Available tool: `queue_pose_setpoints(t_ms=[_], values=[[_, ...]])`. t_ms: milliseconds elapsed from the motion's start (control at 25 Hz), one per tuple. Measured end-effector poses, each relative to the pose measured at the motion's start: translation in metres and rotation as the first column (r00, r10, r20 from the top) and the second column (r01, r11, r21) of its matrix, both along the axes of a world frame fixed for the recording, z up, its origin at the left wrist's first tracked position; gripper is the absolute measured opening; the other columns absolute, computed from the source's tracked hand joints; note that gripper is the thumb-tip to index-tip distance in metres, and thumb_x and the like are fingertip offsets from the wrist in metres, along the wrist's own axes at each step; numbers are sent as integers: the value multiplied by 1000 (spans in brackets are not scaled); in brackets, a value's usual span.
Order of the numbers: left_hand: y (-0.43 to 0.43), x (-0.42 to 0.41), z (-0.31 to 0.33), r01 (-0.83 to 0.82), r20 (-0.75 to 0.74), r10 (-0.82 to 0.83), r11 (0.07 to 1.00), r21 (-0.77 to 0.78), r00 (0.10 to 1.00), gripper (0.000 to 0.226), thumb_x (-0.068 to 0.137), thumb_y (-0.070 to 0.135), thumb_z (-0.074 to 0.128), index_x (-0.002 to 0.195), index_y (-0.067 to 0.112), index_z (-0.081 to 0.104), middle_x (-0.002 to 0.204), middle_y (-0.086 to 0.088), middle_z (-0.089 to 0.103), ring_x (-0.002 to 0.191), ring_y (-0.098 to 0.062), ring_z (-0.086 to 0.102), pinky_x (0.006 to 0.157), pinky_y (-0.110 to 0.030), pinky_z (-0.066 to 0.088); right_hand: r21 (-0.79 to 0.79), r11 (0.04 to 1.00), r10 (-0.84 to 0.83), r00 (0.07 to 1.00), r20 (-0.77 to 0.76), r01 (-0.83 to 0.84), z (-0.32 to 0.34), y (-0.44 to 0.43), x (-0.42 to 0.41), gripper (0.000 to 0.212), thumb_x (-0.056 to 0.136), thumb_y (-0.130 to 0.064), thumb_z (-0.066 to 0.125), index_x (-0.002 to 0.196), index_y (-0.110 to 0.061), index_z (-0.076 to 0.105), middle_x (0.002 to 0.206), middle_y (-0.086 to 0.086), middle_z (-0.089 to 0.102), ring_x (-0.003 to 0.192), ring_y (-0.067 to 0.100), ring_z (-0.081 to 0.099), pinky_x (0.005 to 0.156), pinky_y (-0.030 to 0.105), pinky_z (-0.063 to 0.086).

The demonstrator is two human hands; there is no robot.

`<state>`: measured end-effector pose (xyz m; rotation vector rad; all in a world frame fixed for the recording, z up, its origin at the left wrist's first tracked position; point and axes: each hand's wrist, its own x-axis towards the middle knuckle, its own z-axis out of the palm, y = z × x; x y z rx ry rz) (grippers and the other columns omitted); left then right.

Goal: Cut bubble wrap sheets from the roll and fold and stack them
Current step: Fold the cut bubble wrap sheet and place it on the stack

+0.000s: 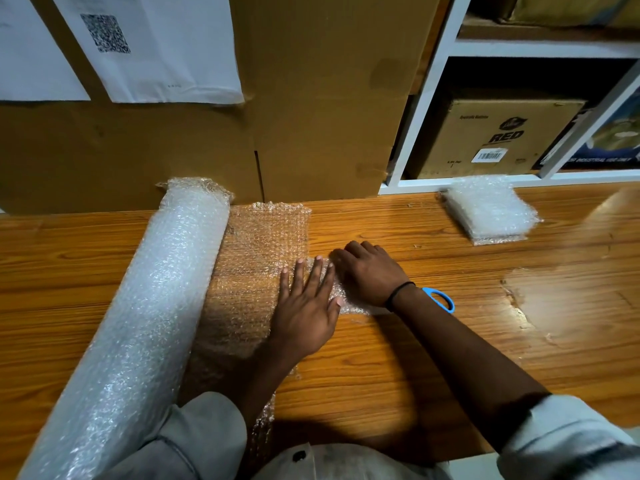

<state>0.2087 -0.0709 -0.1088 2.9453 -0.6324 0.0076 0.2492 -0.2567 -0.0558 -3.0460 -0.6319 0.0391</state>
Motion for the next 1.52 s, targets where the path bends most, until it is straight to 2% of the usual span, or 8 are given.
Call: queue_pose_setpoints(t_ms=[240,400,720,920,1080,1240,1360,1520], values=[[2,-2,-7,-4,30,5,1000,-16,1000,69,103,57,13,165,27,8,172,-6,-4,157,-38,-9,125,-58,1,-141,987,-83,993,-80,71,9,0,-1,50,96,-46,52,136,-15,49,131,13,46,122,34,42,100,48,34],[4,-3,-8,8,54,-6,999,-44,999,66,104,57,15,165,31,9,172,-8,-6,157,-39,-11,125,-59,2,-160,983,-130,966,-223,95,20,-2,0,51,96,-46,54,136,-16,47,131,11,52,121,31,51,101,50,32],[8,-6,-7,-14,47,25,976,-217,999,69,104,62,24,164,29,17,172,-5,-6,158,-31,-10,128,-50,0,17,948,-288,883,-372,317,24,3,4,30,95,-33,65,120,-17,63,127,12,66,122,33,56,101,43,42],[12,-7,-2,-72,-8,82,810,-582,997,65,104,55,43,160,27,30,172,4,11,158,-21,11,123,-45,27,483,682,-394,832,-390,549,23,-9,-2,25,84,-30,84,97,-21,64,89,0,70,82,19,65,56,24,41],[7,-8,15,-172,-87,169,597,-783,982,59,98,52,59,151,31,42,150,3,53,119,-10,64,89,-41,62,726,317,-423,776,-468,611,18,-19,-16,46,80,-42,87,114,-23,62,100,11,74,90,30,73,75,46,61],[-13,-3,41,-277,-245,130,418,-865,961,64,91,32,78,148,35,47,140,3,63,92,5,70,76,-25,61,808,137,-435,767,-471,573,18,-29,-28,44,88,-37,81,124,-24,60,101,4,72,89,22,72,72,37,60],[-31,4,58,-304,-296,75,321,-897,952,61,92,16,77,145,32,53,135,0,66,93,8,69,74,-16,57,833,89,-456,766,-453,546,20,-43,-33,45,92,-23,77,132,-25,57,108,0,68,93,17,69,78,37,59],[-58,15,73,-293,-294,55,373,-880,954,48,94,20,75,136,39,62,116,23,70,84,6,69,72,-25,59,848,260,-579,778,-246,462,32,-70,-30,46,91,-2,71,133,-17,56,126,-1,65,110,13,62,80,21,49]])
